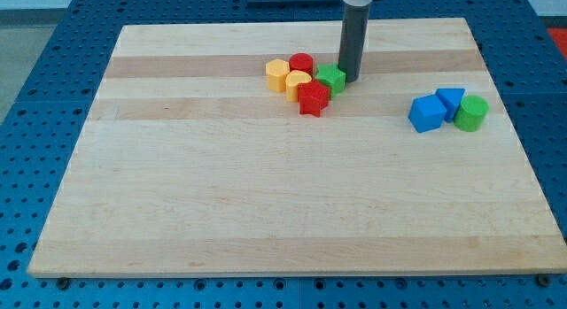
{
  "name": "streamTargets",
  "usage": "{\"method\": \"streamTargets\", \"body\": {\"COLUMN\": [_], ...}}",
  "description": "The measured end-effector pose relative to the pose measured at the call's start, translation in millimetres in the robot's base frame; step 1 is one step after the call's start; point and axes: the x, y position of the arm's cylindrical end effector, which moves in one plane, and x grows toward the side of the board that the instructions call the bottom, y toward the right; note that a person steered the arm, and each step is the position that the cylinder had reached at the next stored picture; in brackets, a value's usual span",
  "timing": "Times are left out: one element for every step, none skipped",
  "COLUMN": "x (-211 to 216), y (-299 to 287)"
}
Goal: Place the arm right to the green circle
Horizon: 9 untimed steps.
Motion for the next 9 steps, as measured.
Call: {"method": "streamTargets", "body": {"x": [0, -7, -18, -28, -33, -33, -33, 4, 45], "y": [-3, 14, 47, 85, 117, 147, 180, 212, 217]}}
